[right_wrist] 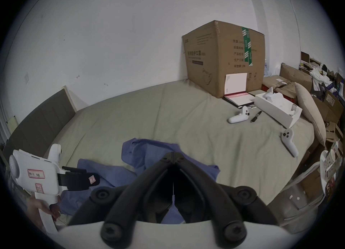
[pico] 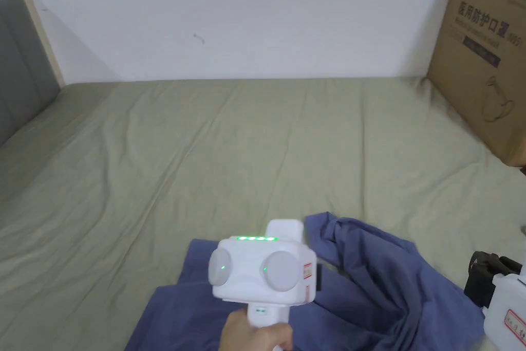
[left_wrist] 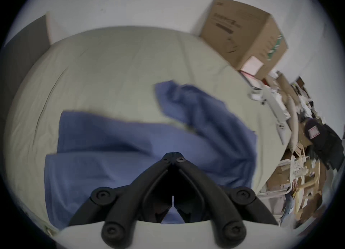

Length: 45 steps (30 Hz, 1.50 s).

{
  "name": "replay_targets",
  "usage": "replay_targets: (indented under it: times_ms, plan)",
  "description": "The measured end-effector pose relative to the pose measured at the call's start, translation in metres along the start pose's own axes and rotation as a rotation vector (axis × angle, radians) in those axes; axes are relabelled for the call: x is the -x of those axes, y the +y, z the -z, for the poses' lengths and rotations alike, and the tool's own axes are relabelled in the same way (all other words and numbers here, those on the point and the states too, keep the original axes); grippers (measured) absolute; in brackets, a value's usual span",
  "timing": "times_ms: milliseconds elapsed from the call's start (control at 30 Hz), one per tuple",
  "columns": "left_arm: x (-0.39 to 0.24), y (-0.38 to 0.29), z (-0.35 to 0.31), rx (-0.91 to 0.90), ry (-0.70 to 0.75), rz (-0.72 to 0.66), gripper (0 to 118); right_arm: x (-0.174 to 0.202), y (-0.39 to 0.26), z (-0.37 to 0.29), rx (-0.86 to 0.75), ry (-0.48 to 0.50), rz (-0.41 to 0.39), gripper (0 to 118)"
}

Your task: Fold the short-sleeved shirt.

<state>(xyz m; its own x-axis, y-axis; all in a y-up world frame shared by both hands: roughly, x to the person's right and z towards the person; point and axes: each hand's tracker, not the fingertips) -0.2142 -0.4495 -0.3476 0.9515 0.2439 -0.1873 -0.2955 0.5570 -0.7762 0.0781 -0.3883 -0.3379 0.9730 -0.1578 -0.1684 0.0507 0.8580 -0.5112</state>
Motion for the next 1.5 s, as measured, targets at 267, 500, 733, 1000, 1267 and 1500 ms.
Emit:
replay_targets:
  times_ms: [267,500,733,1000,1267,1500]
  plan:
    - [0.101,0.015,0.009,-0.035,0.112,-0.147,8,0.024,-0.011,0.039,0.065,0.031,-0.039,0]
    - [0.165,0.073,0.052,-0.025,0.219,-0.178,112,0.03,-0.016,0.071,0.112,0.031,-0.052,0]
    - [0.16,0.061,0.074,0.051,0.264,-0.102,37,0.033,-0.021,0.09,0.153,0.034,-0.075,0]
    - [0.166,0.066,0.045,0.012,0.237,-0.142,6,0.049,0.015,0.129,0.194,0.166,-0.159,14]
    - [0.155,0.068,0.027,-0.017,0.226,-0.096,6,0.1,0.049,0.23,0.341,0.235,-0.365,93]
    - [0.161,0.065,0.036,0.014,0.226,-0.111,6,0.105,0.019,0.296,0.547,0.222,-0.29,6]
